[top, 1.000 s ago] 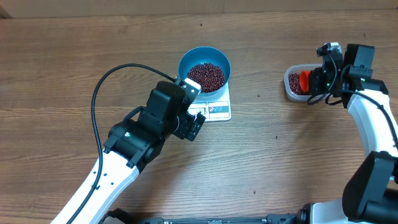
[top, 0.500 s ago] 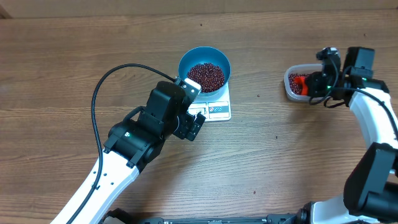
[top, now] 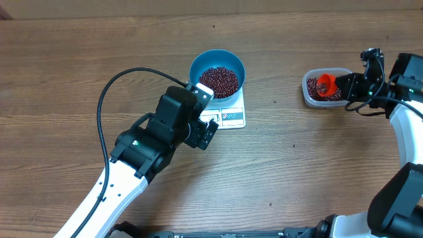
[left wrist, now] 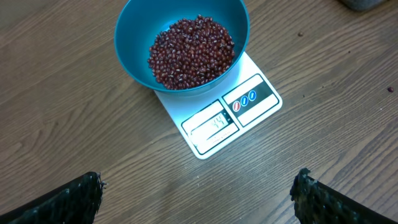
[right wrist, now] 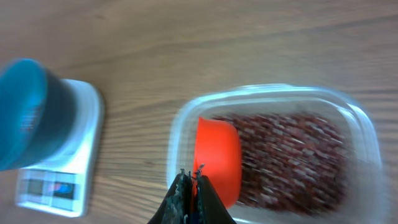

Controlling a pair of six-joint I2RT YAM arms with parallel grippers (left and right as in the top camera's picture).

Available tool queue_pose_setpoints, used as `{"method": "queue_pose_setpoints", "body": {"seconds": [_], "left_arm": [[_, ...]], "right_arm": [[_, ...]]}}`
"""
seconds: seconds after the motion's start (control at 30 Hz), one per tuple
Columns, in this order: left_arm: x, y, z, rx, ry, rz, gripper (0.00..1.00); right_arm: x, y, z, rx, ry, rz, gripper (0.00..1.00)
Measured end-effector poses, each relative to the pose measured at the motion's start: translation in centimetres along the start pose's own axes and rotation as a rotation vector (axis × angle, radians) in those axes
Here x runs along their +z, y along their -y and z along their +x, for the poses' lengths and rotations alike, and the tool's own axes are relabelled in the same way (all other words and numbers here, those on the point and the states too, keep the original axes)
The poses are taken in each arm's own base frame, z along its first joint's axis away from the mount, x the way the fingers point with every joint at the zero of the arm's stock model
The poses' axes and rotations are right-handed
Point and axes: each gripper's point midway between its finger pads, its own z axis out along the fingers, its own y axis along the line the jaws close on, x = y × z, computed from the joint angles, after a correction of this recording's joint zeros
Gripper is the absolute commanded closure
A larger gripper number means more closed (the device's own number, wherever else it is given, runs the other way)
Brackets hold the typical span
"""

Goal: Scoop item into bowl and weigh 150g on scale
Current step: 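Dip the red scoop into the bean tub with the right gripper, then carry the filled scoop with the right gripper over the teal bowl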

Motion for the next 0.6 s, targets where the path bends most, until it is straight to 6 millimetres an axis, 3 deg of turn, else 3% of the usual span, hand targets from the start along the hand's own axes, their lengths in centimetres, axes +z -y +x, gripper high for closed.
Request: {"method": "queue_pose_setpoints", "body": {"seconds": [0.2,0.6], "left_arm": [[0.0,0.0,0.0,0.0,0.0,0.0,0.0],[0.0,0.0,0.0,0.0,0.0,0.0,0.0]], "right_arm": [[-0.5,-3.2,-1.0,-0.007,0.054,-0.199,0.96],[-1.6,-7.4,-1.5,0.006,0.08,-0.439,0.96]]}}
